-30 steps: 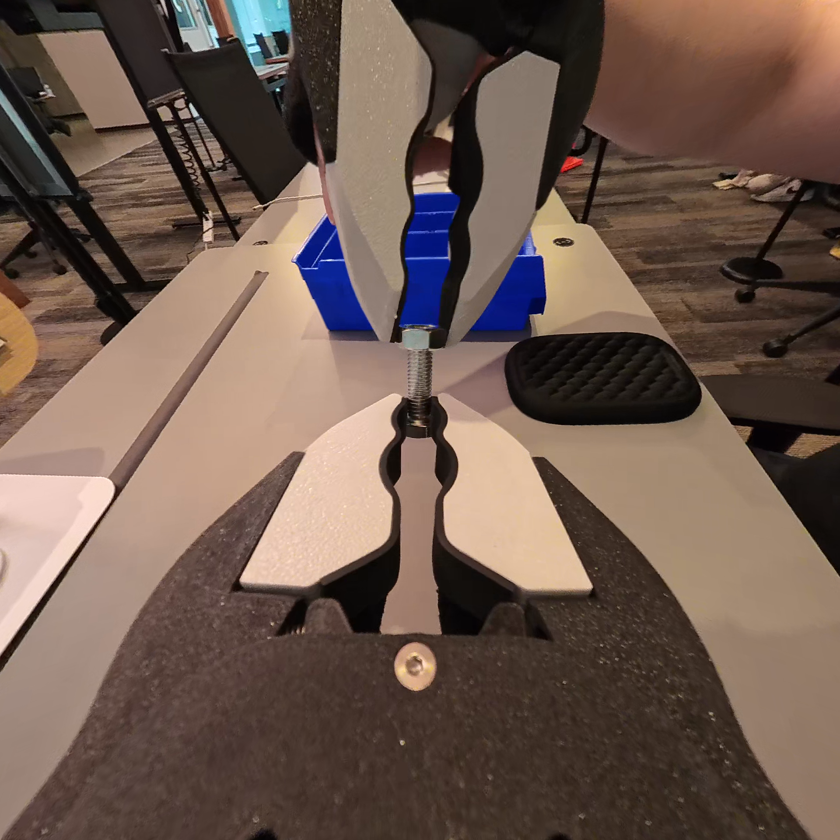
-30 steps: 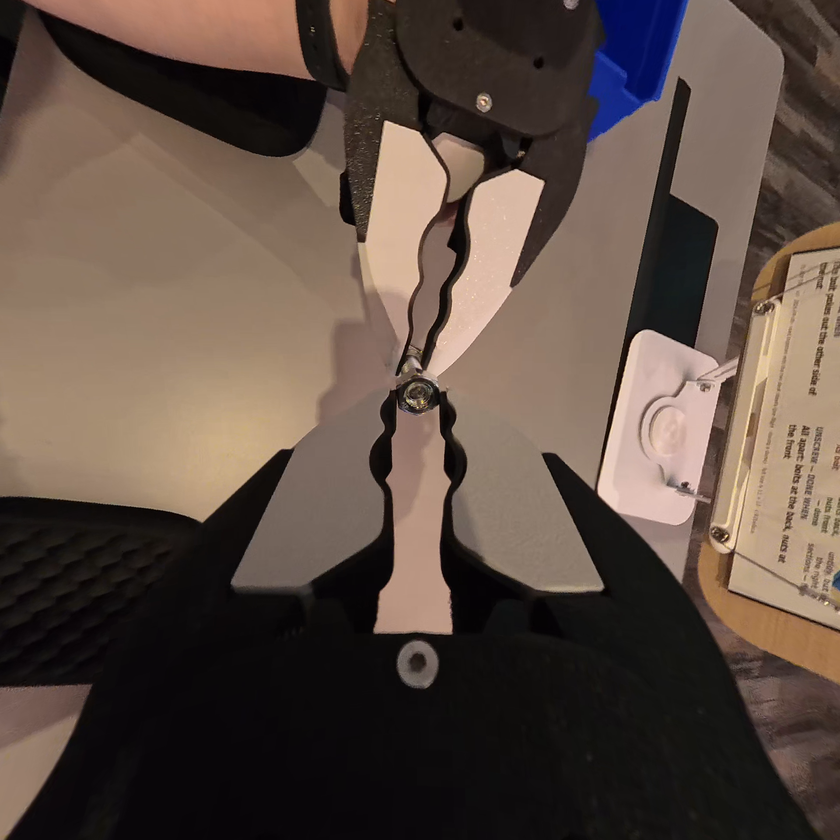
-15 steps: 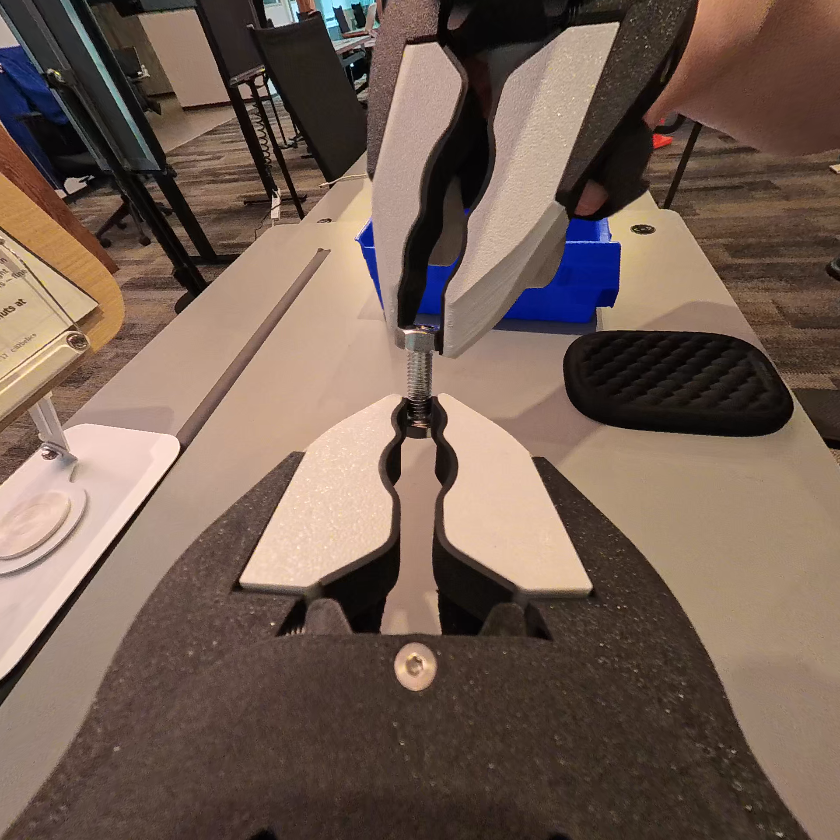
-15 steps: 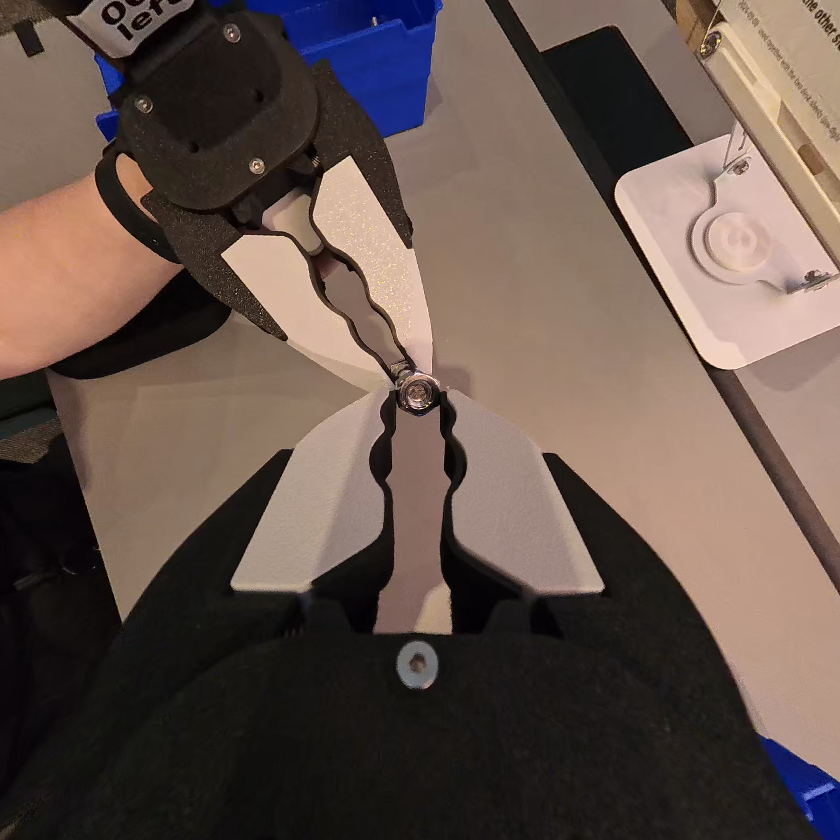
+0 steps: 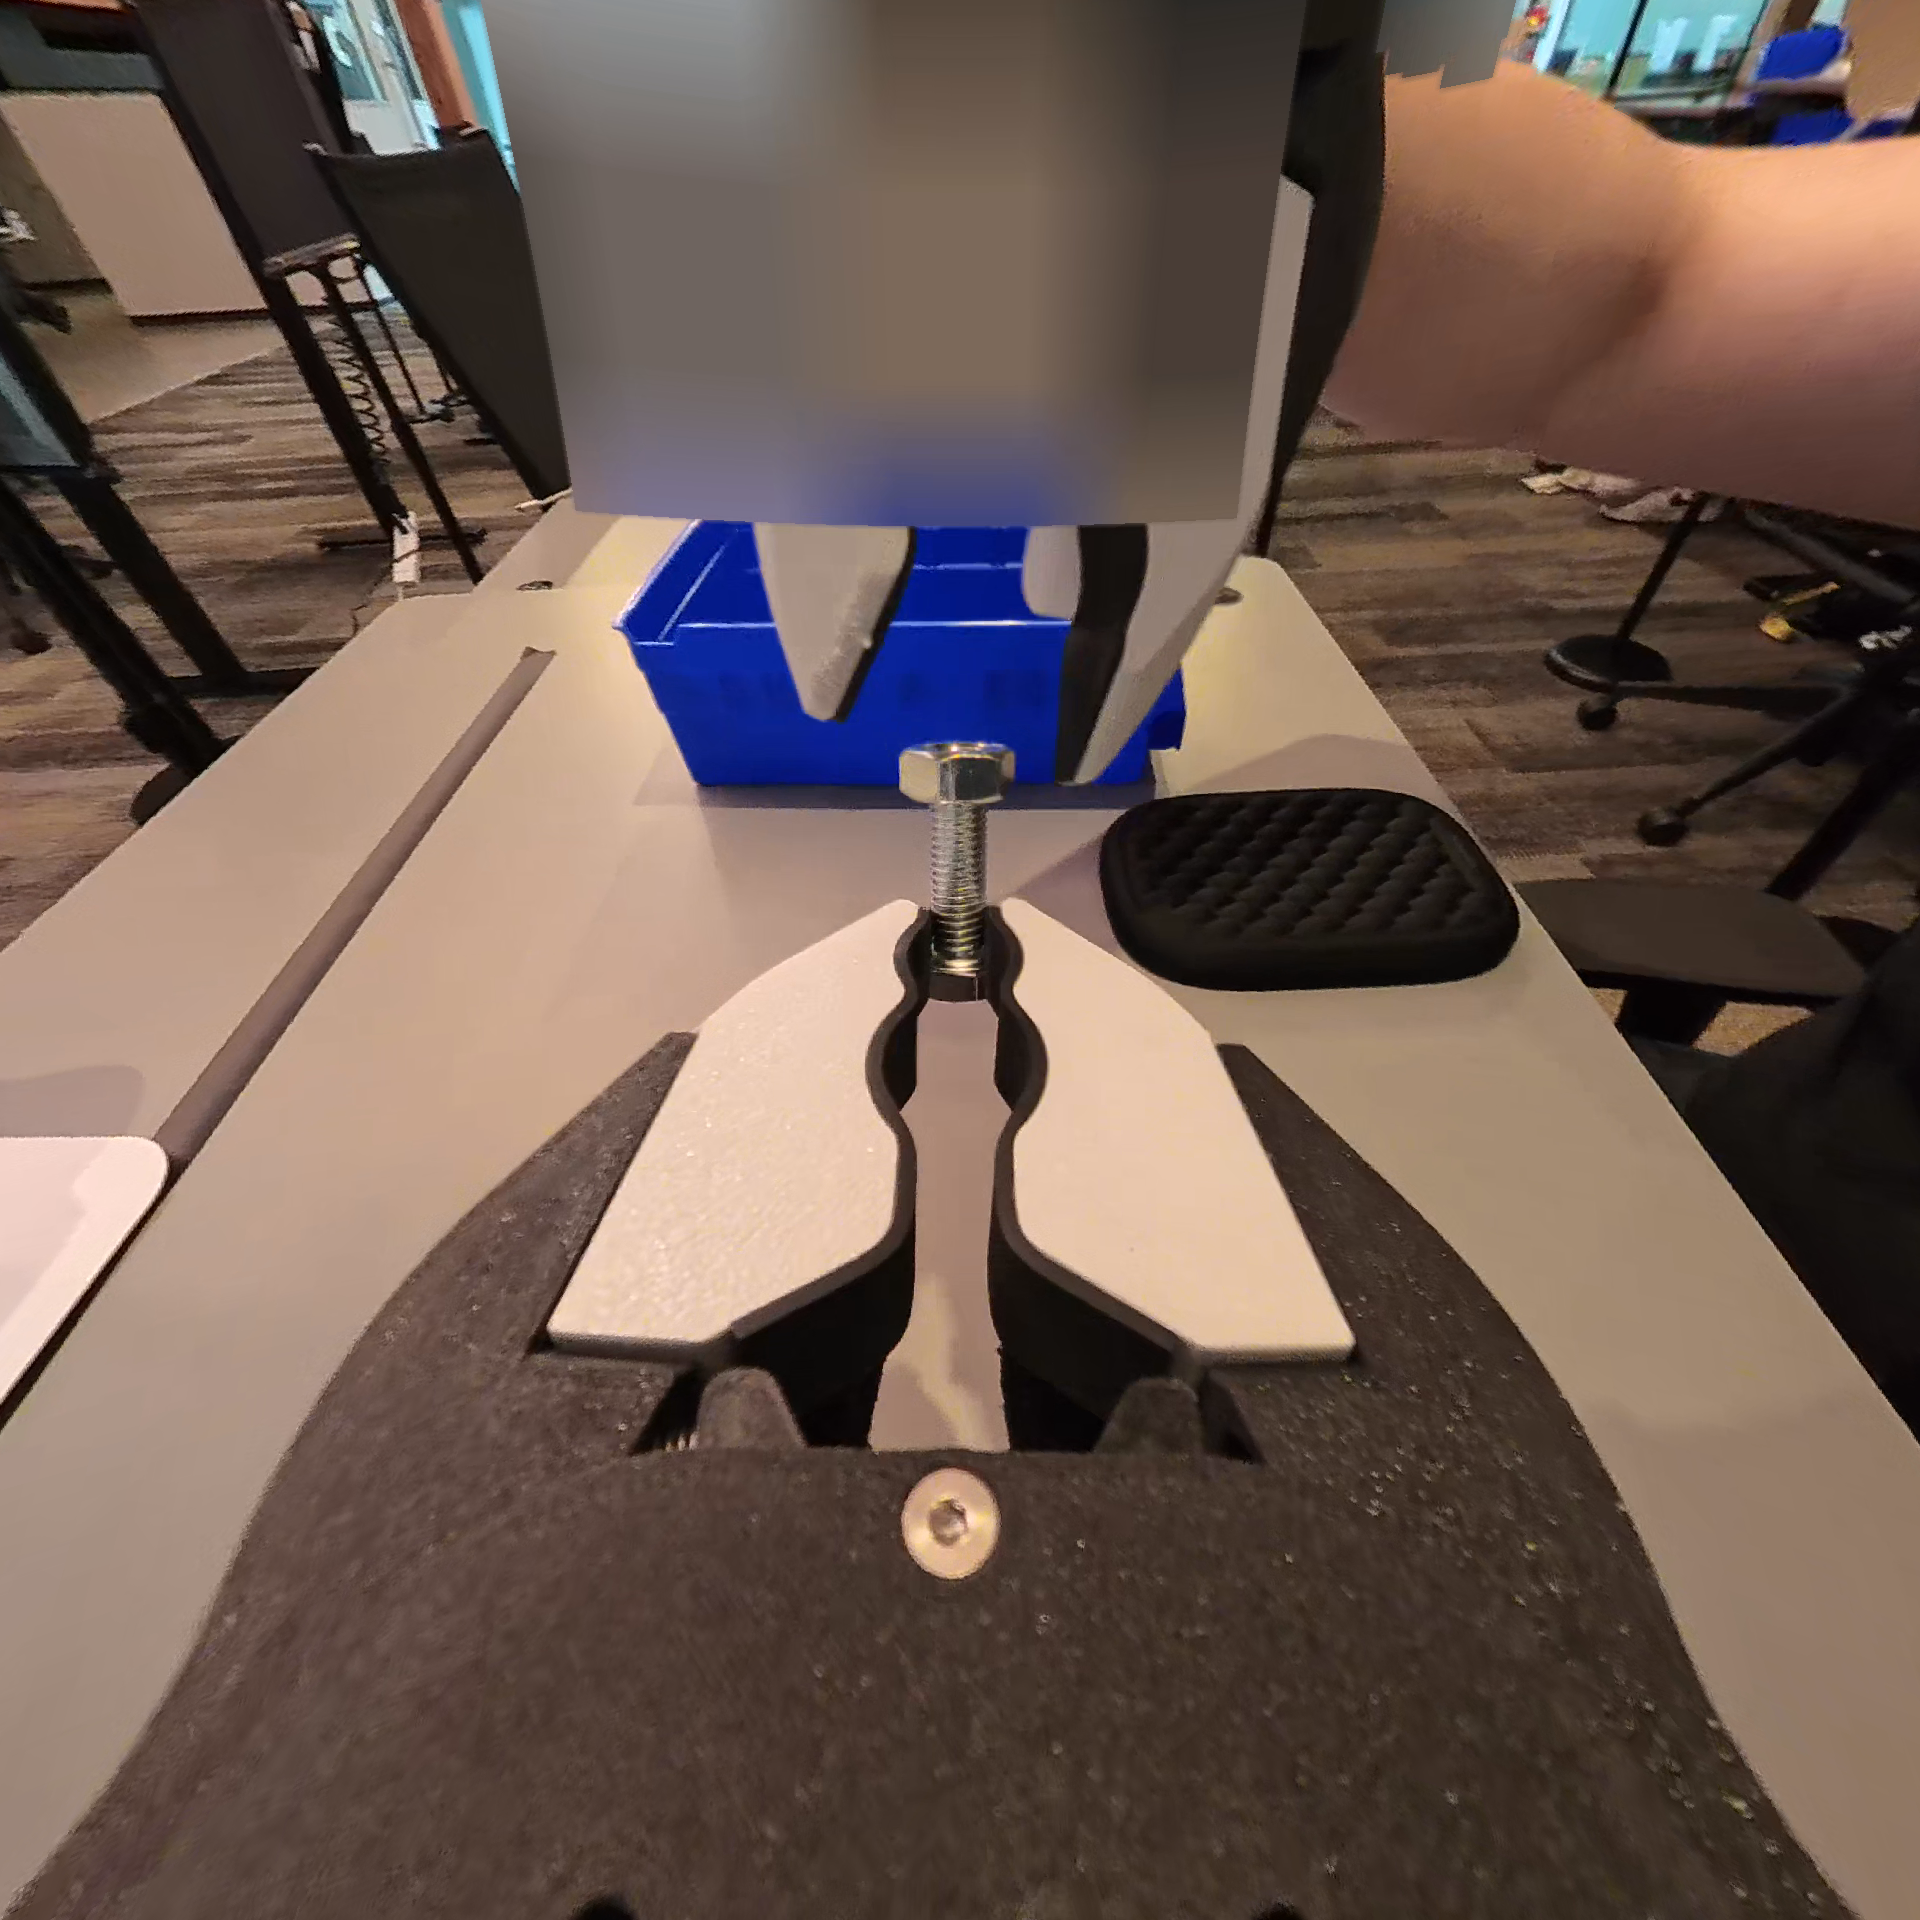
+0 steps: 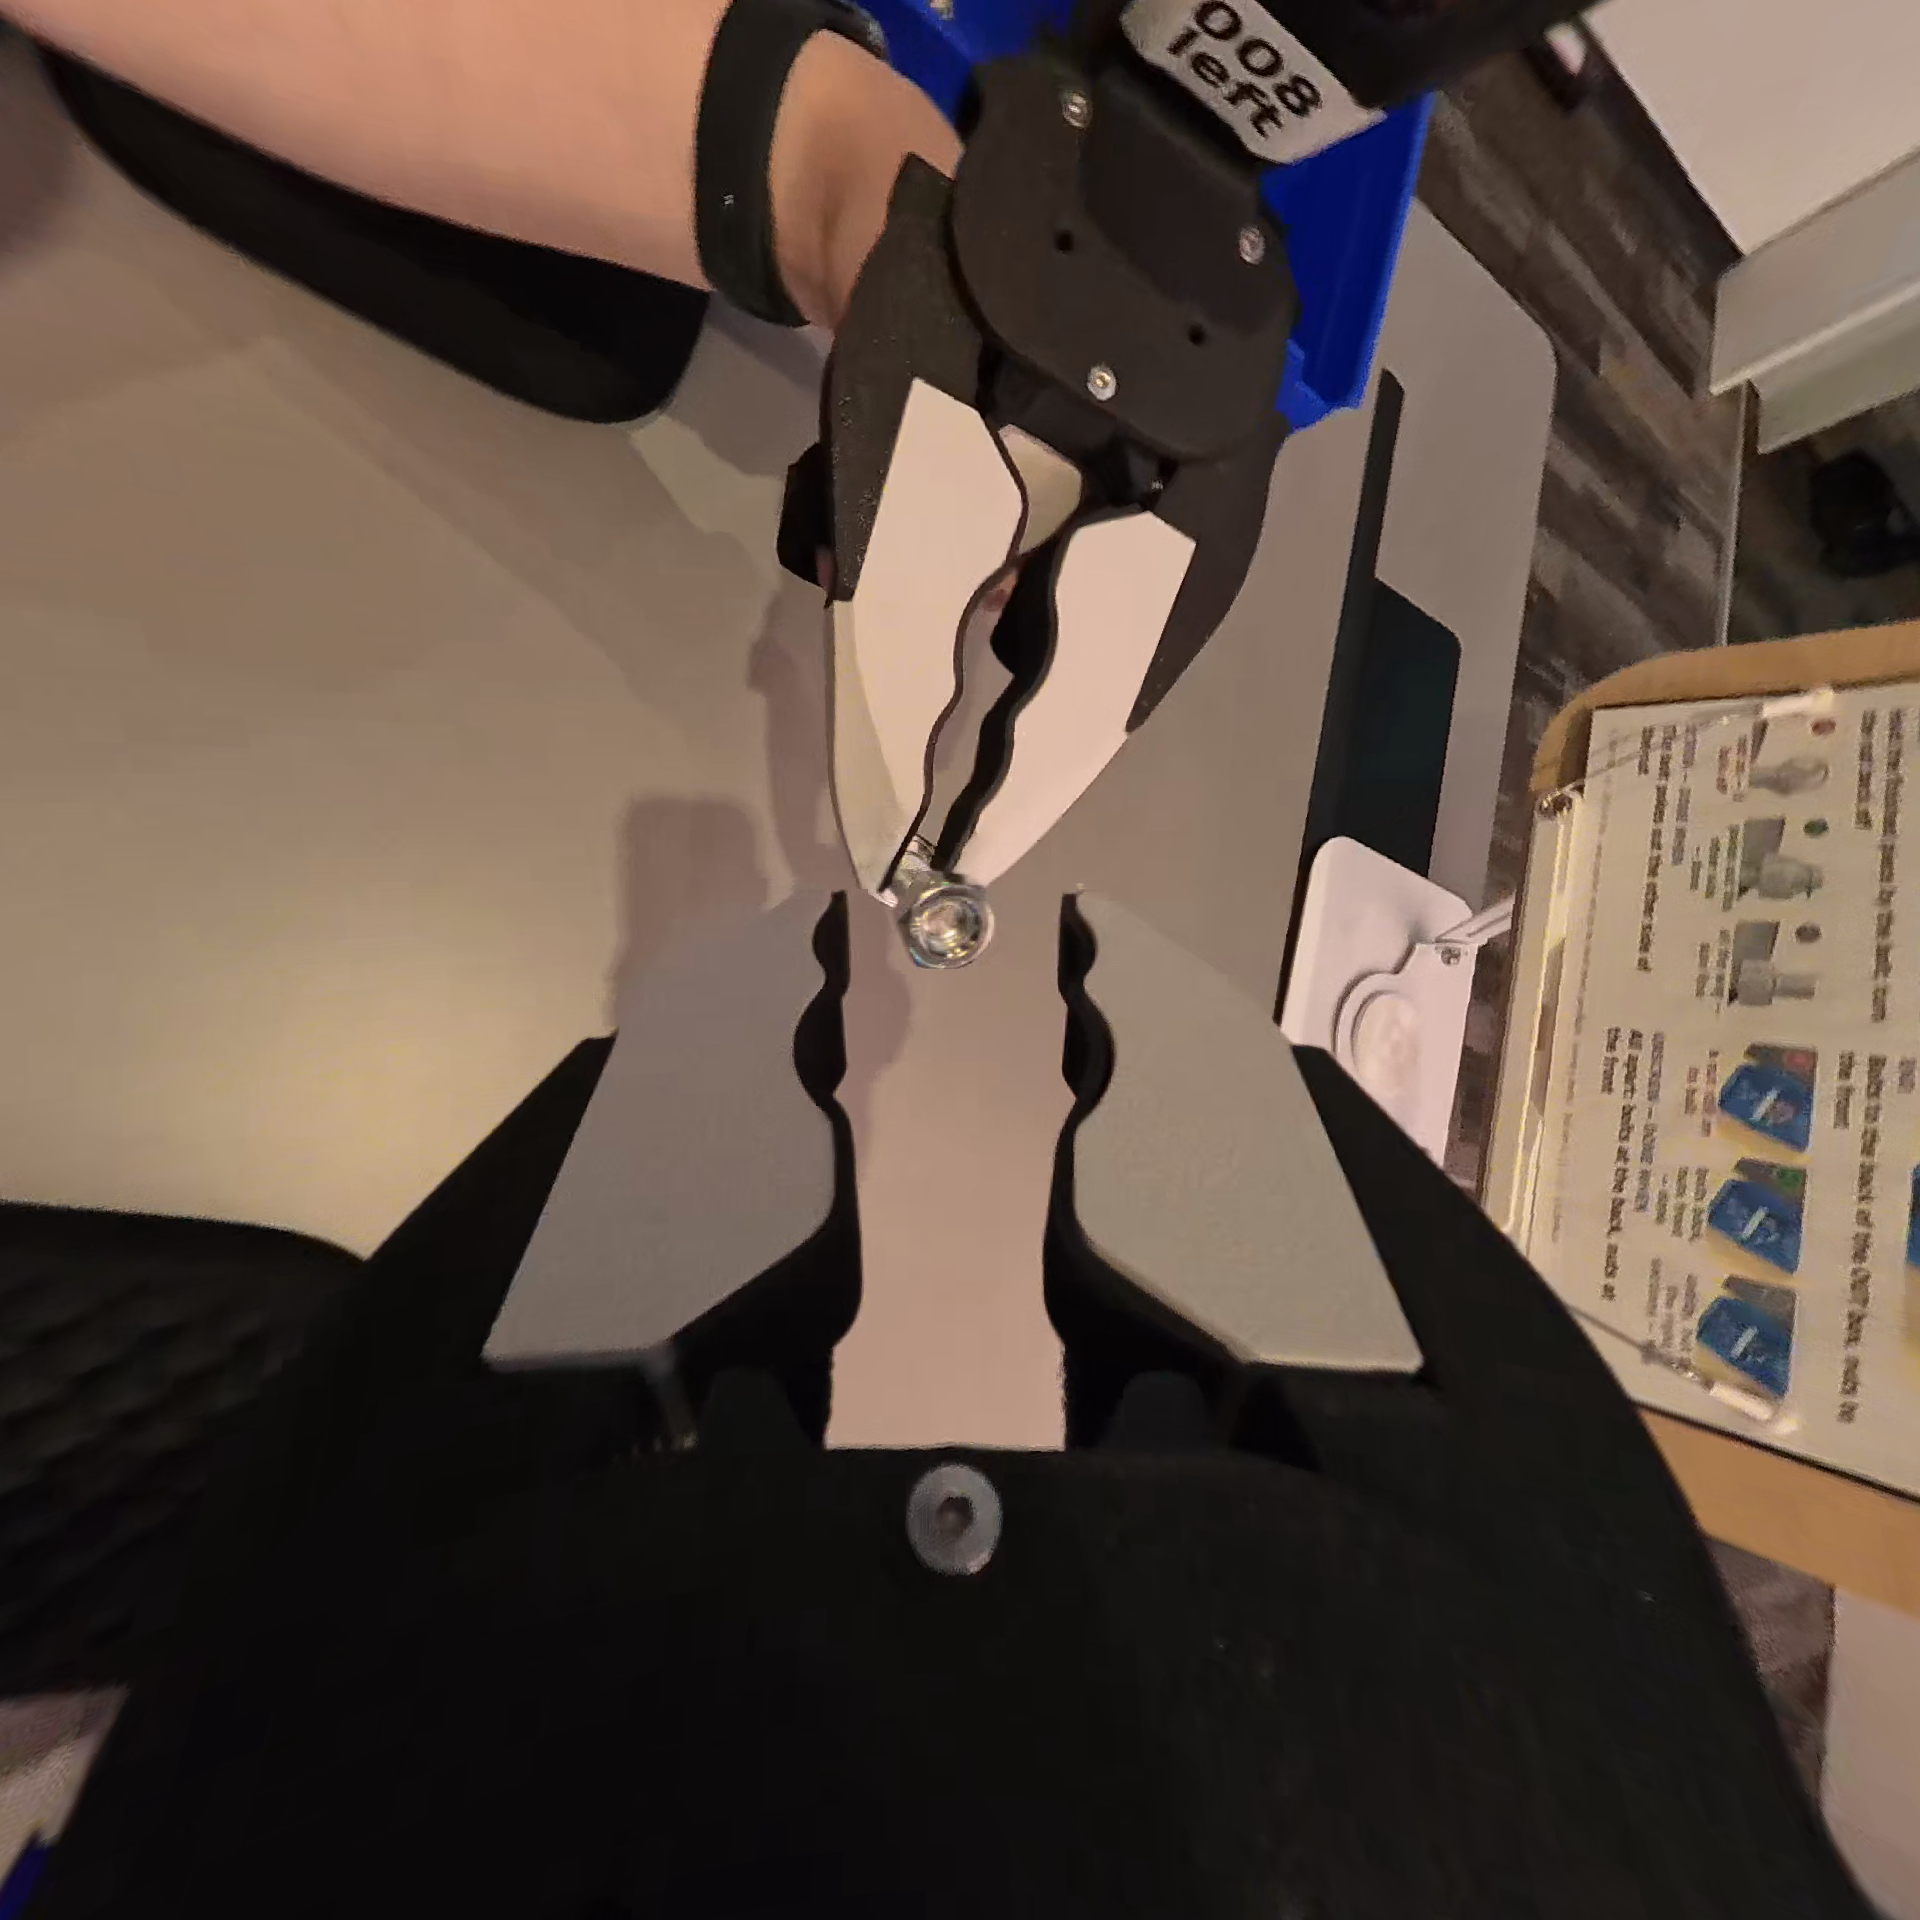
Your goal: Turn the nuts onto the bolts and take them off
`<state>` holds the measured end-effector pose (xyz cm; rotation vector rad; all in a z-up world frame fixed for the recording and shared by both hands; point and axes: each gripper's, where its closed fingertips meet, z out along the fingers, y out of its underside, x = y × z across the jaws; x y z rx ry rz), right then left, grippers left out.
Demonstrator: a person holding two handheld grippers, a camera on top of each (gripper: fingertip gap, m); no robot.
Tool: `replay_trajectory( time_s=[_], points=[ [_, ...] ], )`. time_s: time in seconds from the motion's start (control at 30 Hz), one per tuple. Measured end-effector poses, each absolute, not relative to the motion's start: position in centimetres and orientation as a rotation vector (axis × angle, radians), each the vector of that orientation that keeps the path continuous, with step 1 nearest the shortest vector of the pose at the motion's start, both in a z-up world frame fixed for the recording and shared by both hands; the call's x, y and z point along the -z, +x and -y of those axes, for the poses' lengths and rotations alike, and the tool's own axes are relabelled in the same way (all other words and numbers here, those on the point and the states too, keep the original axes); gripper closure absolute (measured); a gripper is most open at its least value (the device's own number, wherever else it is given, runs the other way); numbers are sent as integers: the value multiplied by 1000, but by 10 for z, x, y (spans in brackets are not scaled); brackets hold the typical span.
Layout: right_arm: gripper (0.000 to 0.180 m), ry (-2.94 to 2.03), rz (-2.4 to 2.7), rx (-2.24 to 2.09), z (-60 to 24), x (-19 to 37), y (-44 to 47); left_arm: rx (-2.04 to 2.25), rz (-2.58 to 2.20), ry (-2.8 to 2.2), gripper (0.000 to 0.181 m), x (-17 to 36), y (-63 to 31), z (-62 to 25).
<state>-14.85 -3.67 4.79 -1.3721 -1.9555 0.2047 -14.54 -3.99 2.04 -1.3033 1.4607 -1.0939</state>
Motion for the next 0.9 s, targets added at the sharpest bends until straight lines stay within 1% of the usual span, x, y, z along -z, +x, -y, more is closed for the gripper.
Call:
replay_trajectory(
  time_s=[0.1,0.33,0.37,0.43,0.53,0.67,0.9],
  points=[
    [146,-1320,2050,-160,40,-48,-145,1118,-1502,-1297,172,-18,-144,47],
    [147,-1322,2134,-142,51,-37,-142,1203,-1545,-1281,171,-19,-146,59],
    [150,-1315,2133,-141,51,-37,-143,1201,-1548,-1281,171,-19,-146,59],
    [161,-1301,2129,-162,54,-37,-146,1200,-1551,-1289,171,-18,-146,59],
    [162,-1322,2101,-155,52,-36,-147,1168,-1537,-1300,171,-18,-147,54],
    [162,-1524,1963,-234,43,-36,-147,1117,-1502,-1326,171,-18,-148,45],
    [162,-2021,1498,-472,27,-23,-147,985,-1482,-1435,171,-4,-148,27]
  ],
)
